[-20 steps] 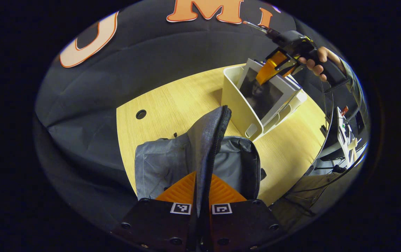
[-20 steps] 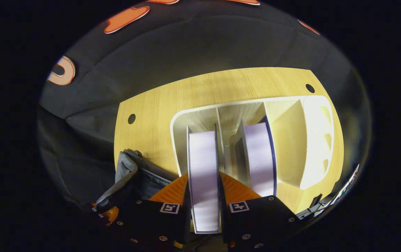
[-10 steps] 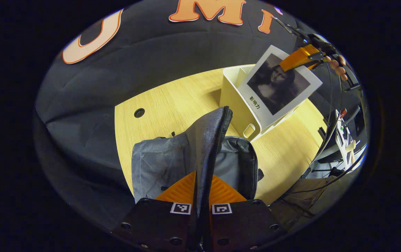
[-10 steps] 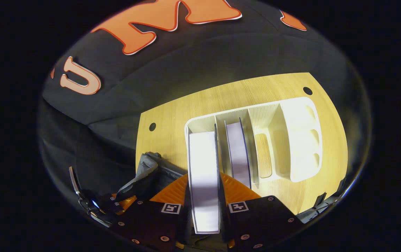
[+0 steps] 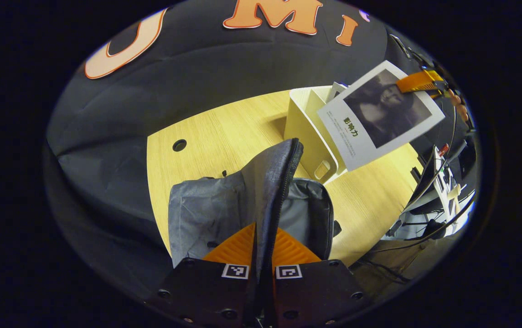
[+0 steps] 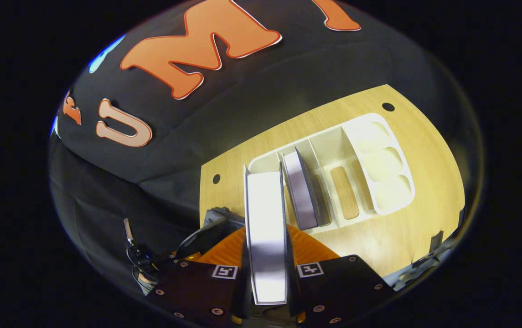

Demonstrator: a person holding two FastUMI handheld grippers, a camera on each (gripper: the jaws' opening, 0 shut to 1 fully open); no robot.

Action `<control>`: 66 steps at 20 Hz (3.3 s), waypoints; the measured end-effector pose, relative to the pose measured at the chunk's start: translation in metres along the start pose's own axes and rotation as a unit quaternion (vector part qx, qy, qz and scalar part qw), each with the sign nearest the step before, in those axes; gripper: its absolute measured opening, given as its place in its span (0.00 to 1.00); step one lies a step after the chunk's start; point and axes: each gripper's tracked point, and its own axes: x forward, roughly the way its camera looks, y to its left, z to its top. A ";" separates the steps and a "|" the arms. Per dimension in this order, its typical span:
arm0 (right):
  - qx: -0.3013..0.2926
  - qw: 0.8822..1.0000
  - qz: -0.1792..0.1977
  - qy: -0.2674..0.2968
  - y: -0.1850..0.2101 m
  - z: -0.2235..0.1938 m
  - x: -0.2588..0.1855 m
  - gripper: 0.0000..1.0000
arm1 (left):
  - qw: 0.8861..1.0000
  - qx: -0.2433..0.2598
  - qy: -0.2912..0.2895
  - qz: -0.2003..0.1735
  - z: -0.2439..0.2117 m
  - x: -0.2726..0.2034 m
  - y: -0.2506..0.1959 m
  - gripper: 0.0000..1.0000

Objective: Open the schoolbag, grab two books from the bookshelf and put them into the schoolbag.

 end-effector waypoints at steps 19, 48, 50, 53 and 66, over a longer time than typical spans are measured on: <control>0.140 0.974 0.173 -0.039 0.052 -0.129 0.038 0.33 | 0.999 -0.009 -0.042 -0.031 0.005 -0.010 0.003 0.07; 0.180 0.957 0.226 -0.031 0.110 -0.215 0.212 0.32 | 0.996 -0.052 -0.062 -0.049 -0.004 -0.014 -0.018 0.07; 0.171 0.959 0.228 -0.008 0.115 -0.220 0.205 0.25 | 0.995 -0.057 -0.060 -0.049 -0.006 -0.013 -0.018 0.07; 0.142 0.969 0.196 0.037 0.102 -0.232 0.200 0.59 | 0.996 -0.059 -0.056 -0.043 -0.007 -0.013 -0.019 0.07; -0.020 0.997 0.070 0.026 -0.009 -0.170 0.109 0.96 | 0.996 -0.073 -0.039 -0.018 -0.016 0.003 -0.035 0.07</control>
